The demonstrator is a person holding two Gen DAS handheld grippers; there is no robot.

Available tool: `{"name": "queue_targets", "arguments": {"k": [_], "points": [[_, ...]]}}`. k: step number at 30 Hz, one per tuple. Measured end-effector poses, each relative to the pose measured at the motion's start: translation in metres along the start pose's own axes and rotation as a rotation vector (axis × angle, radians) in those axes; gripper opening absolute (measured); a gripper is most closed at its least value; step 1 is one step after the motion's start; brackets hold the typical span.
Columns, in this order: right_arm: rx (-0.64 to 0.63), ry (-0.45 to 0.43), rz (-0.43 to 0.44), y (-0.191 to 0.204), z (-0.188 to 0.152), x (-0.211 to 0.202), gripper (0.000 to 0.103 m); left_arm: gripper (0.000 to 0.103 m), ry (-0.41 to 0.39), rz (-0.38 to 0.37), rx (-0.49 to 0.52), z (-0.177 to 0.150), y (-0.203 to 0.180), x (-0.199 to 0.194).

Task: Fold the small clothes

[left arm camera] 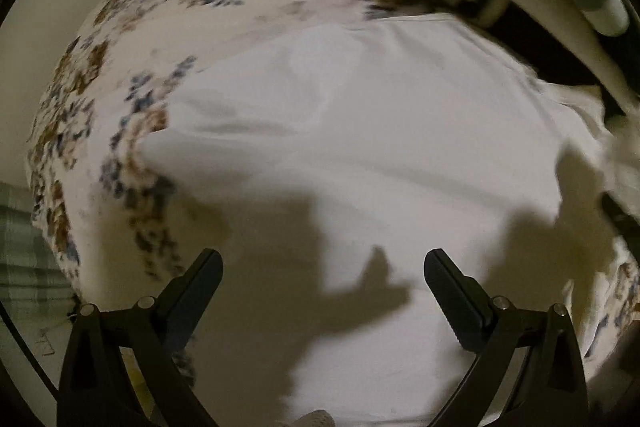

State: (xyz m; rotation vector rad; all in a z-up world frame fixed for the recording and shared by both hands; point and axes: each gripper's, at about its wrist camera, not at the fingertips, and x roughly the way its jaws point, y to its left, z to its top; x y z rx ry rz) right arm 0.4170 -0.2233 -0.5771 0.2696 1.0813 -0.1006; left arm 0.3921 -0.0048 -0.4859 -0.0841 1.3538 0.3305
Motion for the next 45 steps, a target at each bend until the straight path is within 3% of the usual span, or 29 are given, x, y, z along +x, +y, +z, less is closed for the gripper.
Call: {"name": "queue_targets", "arguments": {"k": [3, 5, 6, 7, 9, 11, 14, 17, 20, 22, 24, 26, 29, 30, 32, 33, 34, 36, 39, 42, 45], "points": [[-0.156, 0.134, -0.007, 0.041, -0.021, 0.033, 0.006, 0.103, 0.016, 0.013, -0.023, -0.008, 0.026, 0.006], [-0.185, 0.210, 0.059, 0.056, -0.031, 0.042, 0.007, 0.103, 0.020, 0.014, -0.039, -0.012, 0.045, 0.010], [-0.173, 0.224, 0.099, 0.056, -0.032, 0.039, 0.016, 0.103, 0.021, 0.014, -0.048, -0.015, 0.053, 0.011], [-0.156, 0.226, 0.137, 0.054, -0.032, 0.033, 0.037, 0.103, 0.025, 0.013, -0.061, -0.018, 0.062, 0.013], [-0.071, 0.171, 0.208, 0.037, -0.030, 0.006, 0.051, 0.103, 0.034, 0.010, -0.089, -0.021, 0.077, 0.019], [0.048, 0.100, 0.215, 0.014, -0.024, -0.016, 0.053, 0.103, 0.041, 0.006, -0.133, -0.023, 0.092, 0.025], [0.165, 0.066, 0.106, -0.019, -0.010, -0.011, 0.053, 0.103, 0.045, -0.010, -0.214, -0.023, 0.116, 0.035], [0.167, 0.126, 0.002, -0.029, -0.006, 0.028, 0.053, 0.103, 0.070, -0.074, -0.339, -0.018, 0.142, 0.051], [0.094, 0.281, 0.108, 0.004, -0.017, 0.068, 0.055, 0.103, 0.083, -0.185, -0.520, -0.012, 0.175, 0.069], [0.023, 0.278, 0.165, 0.031, -0.025, 0.061, 0.056, 0.103, 0.062, -0.262, -0.657, -0.009, 0.197, 0.080], [0.005, 0.253, 0.156, 0.040, -0.031, 0.051, 0.056, 0.103, 0.063, -0.338, -0.777, -0.007, 0.210, 0.092], [0.043, 0.230, 0.140, 0.036, -0.033, 0.042, 0.056, 0.103, 0.071, -0.413, -0.878, -0.002, 0.215, 0.105], [0.148, 0.222, 0.116, 0.022, -0.035, 0.034, 0.056, 0.103, 0.056, -0.450, -0.936, 0.007, 0.213, 0.115], [0.184, 0.223, 0.110, 0.019, -0.031, 0.031, 0.056, 0.100, 0.039, -0.457, -0.945, 0.011, 0.210, 0.116], [0.226, 0.213, 0.084, 0.008, -0.027, 0.026, 0.056, 0.076, -0.022, -0.457, -0.949, 0.022, 0.199, 0.112], [0.233, 0.206, 0.074, 0.006, -0.027, 0.025, 0.056, 0.030, -0.039, -0.465, -0.941, 0.026, 0.196, 0.112], [0.240, 0.198, 0.064, 0.005, -0.025, 0.022, 0.056, 0.007, -0.045, -0.479, -0.914, 0.033, 0.191, 0.114], [0.253, 0.177, 0.047, -0.005, -0.022, 0.013, 0.056, 0.006, -0.054, -0.468, -0.895, 0.037, 0.186, 0.113], [0.262, 0.155, 0.032, -0.021, -0.018, 0.000, 0.056, 0.005, -0.136, -0.433, -0.824, 0.048, 0.177, 0.093], [0.265, 0.129, 0.027, -0.036, -0.013, -0.013, 0.056, 0.005, -0.248, -0.387, -0.672, 0.060, 0.158, 0.054], [0.285, 0.112, 0.028, -0.051, -0.012, -0.023, 0.056, 0.005, -0.359, -0.363, -0.463, 0.067, 0.115, 0.006]]}}
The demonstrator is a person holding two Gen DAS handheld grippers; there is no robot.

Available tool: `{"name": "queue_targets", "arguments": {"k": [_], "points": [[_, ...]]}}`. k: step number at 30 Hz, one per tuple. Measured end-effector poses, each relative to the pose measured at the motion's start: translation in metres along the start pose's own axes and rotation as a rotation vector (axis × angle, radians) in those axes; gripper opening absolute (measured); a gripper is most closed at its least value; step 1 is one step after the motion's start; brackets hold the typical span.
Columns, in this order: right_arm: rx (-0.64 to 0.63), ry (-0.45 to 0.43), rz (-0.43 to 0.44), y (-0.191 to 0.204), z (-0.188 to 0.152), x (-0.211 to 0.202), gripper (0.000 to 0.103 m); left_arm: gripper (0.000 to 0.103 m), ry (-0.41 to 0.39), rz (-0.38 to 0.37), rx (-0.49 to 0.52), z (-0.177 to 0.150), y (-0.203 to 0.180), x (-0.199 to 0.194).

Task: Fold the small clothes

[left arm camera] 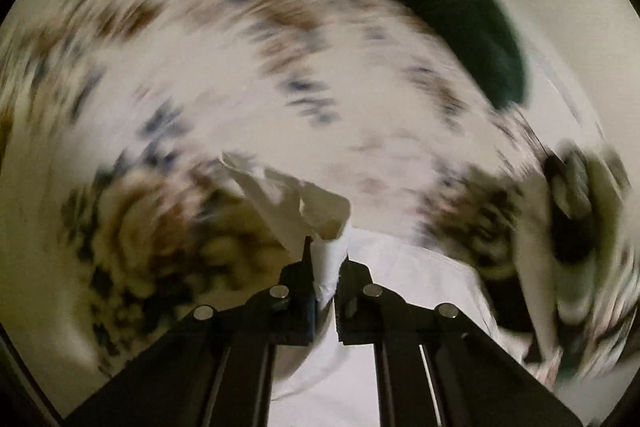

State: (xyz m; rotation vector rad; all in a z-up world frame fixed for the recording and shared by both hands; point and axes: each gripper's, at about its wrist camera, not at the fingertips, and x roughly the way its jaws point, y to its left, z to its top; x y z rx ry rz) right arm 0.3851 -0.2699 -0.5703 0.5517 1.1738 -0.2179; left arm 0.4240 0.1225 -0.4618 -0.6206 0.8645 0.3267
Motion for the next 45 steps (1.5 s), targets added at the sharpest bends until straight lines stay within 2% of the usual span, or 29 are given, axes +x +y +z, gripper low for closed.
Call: {"name": "queue_targets", "arguments": {"k": [1, 3, 5, 6, 8, 11, 12, 13, 14, 15, 16, 19, 23, 26, 28, 29, 31, 32, 33, 36, 38, 40, 42, 45], "points": [[0.007, -0.004, -0.002, -0.007, 0.001, -0.005, 0.056, 0.005, -0.007, -0.020, 0.102, -0.008, -0.031, -0.008], [0.023, -0.008, -0.005, -0.019, 0.001, -0.011, 0.056, 0.005, 0.004, -0.058, 0.221, -0.027, -0.069, -0.013], [0.037, -0.008, -0.018, -0.033, 0.000, -0.015, 0.056, 0.005, 0.057, -0.102, 0.353, -0.060, -0.110, -0.010], [0.044, -0.007, -0.023, -0.037, 0.000, -0.016, 0.056, 0.005, 0.114, -0.124, 0.430, -0.084, -0.133, -0.003], [0.057, 0.001, -0.037, -0.053, -0.002, -0.020, 0.056, 0.006, 0.204, -0.131, 0.525, -0.122, -0.156, 0.009], [0.073, 0.025, -0.048, -0.076, -0.004, -0.024, 0.056, 0.009, 0.307, -0.117, 0.581, -0.155, -0.165, 0.014], [0.076, 0.031, -0.047, -0.084, -0.004, -0.026, 0.056, 0.017, 0.322, -0.113, 0.580, -0.161, -0.163, 0.011], [0.078, 0.034, -0.046, -0.091, -0.003, -0.029, 0.056, 0.034, 0.332, -0.109, 0.574, -0.162, -0.160, 0.007], [0.078, 0.035, -0.045, -0.096, -0.002, -0.031, 0.056, 0.048, 0.333, -0.107, 0.559, -0.159, -0.155, 0.002], [0.080, 0.038, -0.035, -0.101, -0.001, -0.033, 0.056, 0.082, 0.330, -0.101, 0.547, -0.159, -0.149, -0.002], [0.081, 0.044, -0.019, -0.104, 0.001, -0.035, 0.056, 0.096, 0.323, -0.096, 0.524, -0.152, -0.143, -0.006], [0.062, 0.064, 0.036, -0.102, 0.006, -0.035, 0.057, 0.096, 0.294, -0.051, 0.486, -0.129, -0.129, -0.002], [-0.006, 0.095, 0.100, -0.074, 0.017, -0.022, 0.057, 0.096, 0.267, 0.055, 0.499, -0.100, -0.123, 0.031], [-0.065, 0.110, 0.143, -0.043, 0.028, -0.002, 0.057, 0.096, 0.248, 0.130, 0.601, -0.099, -0.133, 0.067], [-0.115, 0.116, 0.157, -0.025, 0.034, 0.015, 0.066, 0.096, 0.298, 0.195, 0.684, -0.109, -0.136, 0.103], [-0.158, 0.142, 0.139, -0.014, 0.038, 0.034, 0.066, 0.096, 0.329, 0.209, 0.698, -0.111, -0.133, 0.115], [-0.185, 0.205, 0.058, -0.010, 0.042, 0.064, 0.066, 0.096, 0.384, 0.194, 0.692, -0.114, -0.128, 0.129], [-0.186, 0.257, 0.049, -0.009, 0.047, 0.077, 0.066, 0.096, 0.379, 0.178, 0.692, -0.110, -0.128, 0.124], [-0.182, 0.267, 0.059, -0.008, 0.052, 0.077, 0.066, 0.096, 0.367, 0.158, 0.695, -0.106, -0.129, 0.116], [-0.196, 0.198, 0.124, -0.009, 0.076, 0.044, 0.066, 0.096, 0.307, 0.042, 0.674, -0.080, -0.135, 0.078], [-0.216, 0.116, 0.121, -0.013, 0.097, 0.019, 0.066, 0.096, 0.293, 0.006, 0.663, -0.066, -0.143, 0.073], [-0.240, 0.087, 0.090, -0.014, 0.115, 0.018, 0.066, 0.096, 0.305, -0.005, 0.656, -0.053, -0.153, 0.089], [-0.282, 0.069, 0.042, -0.012, 0.138, 0.033, 0.066, 0.096, 0.314, 0.016, 0.660, -0.043, -0.161, 0.112], [-0.369, 0.109, 0.017, 0.004, 0.157, 0.067, 0.066, 0.096, 0.377, 0.015, 0.683, -0.034, -0.174, 0.147]]}}
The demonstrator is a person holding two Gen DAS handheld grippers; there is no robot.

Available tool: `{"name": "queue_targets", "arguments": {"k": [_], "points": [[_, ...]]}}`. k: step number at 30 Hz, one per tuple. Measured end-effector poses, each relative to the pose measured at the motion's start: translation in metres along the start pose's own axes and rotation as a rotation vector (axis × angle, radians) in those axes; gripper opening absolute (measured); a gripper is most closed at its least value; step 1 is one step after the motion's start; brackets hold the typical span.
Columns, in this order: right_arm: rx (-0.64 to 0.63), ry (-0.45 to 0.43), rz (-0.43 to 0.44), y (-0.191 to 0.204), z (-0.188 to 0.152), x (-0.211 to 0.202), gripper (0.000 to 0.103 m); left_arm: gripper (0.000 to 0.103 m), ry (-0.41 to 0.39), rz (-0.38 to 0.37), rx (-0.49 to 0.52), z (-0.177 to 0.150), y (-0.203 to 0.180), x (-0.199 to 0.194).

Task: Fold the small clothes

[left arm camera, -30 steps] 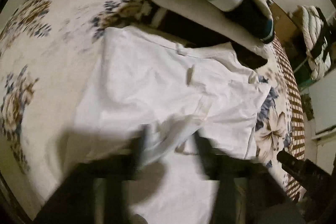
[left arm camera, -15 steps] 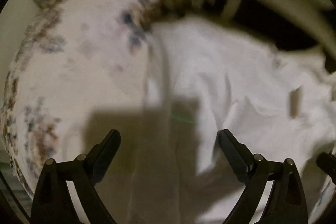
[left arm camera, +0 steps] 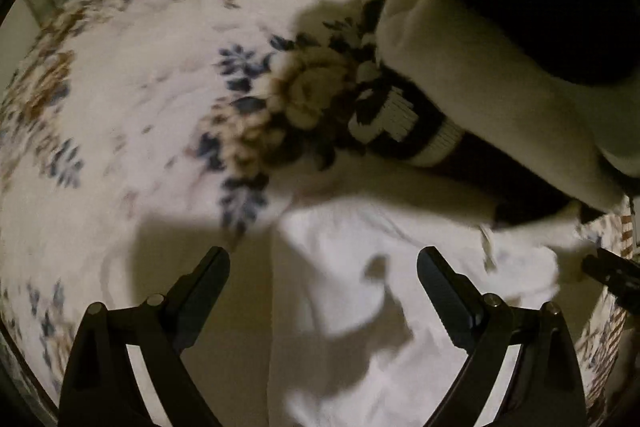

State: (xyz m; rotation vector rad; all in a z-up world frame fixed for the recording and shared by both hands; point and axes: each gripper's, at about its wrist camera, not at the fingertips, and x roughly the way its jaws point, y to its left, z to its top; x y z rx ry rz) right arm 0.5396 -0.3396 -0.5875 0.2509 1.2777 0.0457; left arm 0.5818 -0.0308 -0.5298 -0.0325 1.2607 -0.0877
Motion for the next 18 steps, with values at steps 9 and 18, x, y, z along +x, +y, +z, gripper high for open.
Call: {"name": "queue_targets", "arguments": {"k": [9, 18], "points": [[-0.144, 0.022, -0.071, 0.022, 0.019, 0.037, 0.031, 0.016, 0.044, -0.038, 0.147, 0.003, -0.017, 0.033], [-0.101, -0.110, -0.044, 0.014, 0.006, -0.015, 0.004, 0.005, -0.150, -0.093, 0.151, -0.020, -0.023, -0.045]]}}
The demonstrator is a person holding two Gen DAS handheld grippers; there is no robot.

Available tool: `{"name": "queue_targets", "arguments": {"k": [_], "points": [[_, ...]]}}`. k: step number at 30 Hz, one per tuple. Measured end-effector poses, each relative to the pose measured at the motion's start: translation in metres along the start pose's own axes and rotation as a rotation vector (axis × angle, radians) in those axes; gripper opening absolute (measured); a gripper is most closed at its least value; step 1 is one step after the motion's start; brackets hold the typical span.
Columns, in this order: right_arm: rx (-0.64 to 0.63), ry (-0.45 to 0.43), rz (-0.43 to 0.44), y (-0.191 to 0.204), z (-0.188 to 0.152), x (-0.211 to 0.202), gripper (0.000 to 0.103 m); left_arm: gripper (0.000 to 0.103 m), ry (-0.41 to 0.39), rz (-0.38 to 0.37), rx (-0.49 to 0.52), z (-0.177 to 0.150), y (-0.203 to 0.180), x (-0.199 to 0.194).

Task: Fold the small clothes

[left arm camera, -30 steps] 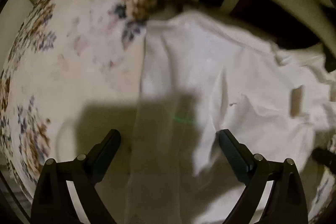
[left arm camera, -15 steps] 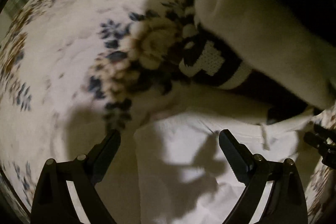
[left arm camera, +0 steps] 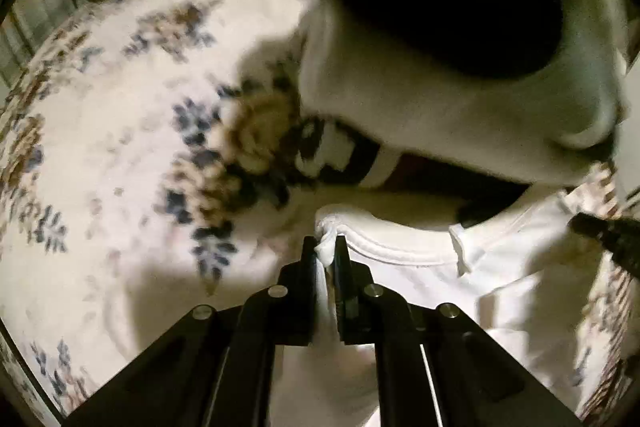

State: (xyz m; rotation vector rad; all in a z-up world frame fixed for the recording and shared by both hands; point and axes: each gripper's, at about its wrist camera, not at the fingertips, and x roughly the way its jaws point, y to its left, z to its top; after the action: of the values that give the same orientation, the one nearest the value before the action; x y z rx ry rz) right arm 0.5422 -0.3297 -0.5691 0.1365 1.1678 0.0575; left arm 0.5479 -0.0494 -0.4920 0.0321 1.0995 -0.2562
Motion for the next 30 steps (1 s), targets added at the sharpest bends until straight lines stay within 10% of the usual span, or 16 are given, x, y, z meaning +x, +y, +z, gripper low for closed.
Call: {"name": "queue_targets", "arguments": {"k": [9, 14, 18, 20, 22, 23, 30], "points": [[0.004, -0.151, 0.077, 0.023, -0.089, -0.116, 0.004, 0.006, -0.137, -0.085, -0.059, -0.086, 0.006, -0.136], [-0.028, 0.000, 0.108, 0.035, -0.199, -0.138, 0.004, 0.015, 0.080, -0.086, -0.129, -0.184, 0.016, -0.136], [0.030, 0.217, 0.096, 0.019, -0.261, -0.123, 0.006, 0.046, 0.226, -0.100, -0.283, -0.230, 0.038, -0.128], [0.099, 0.251, 0.093, 0.004, -0.269, -0.124, 0.017, 0.055, 0.207, -0.113, -0.341, -0.227, 0.054, -0.129], [0.183, 0.227, 0.120, -0.012, -0.263, -0.127, 0.061, 0.063, 0.159, -0.149, -0.395, -0.210, 0.069, -0.125], [0.224, 0.211, 0.142, -0.020, -0.255, -0.126, 0.068, 0.065, 0.128, -0.166, -0.406, -0.198, 0.073, -0.120], [0.355, 0.191, 0.306, -0.042, -0.175, -0.063, 0.072, 0.067, 0.172, -0.300, -0.396, -0.133, 0.071, -0.025]]}}
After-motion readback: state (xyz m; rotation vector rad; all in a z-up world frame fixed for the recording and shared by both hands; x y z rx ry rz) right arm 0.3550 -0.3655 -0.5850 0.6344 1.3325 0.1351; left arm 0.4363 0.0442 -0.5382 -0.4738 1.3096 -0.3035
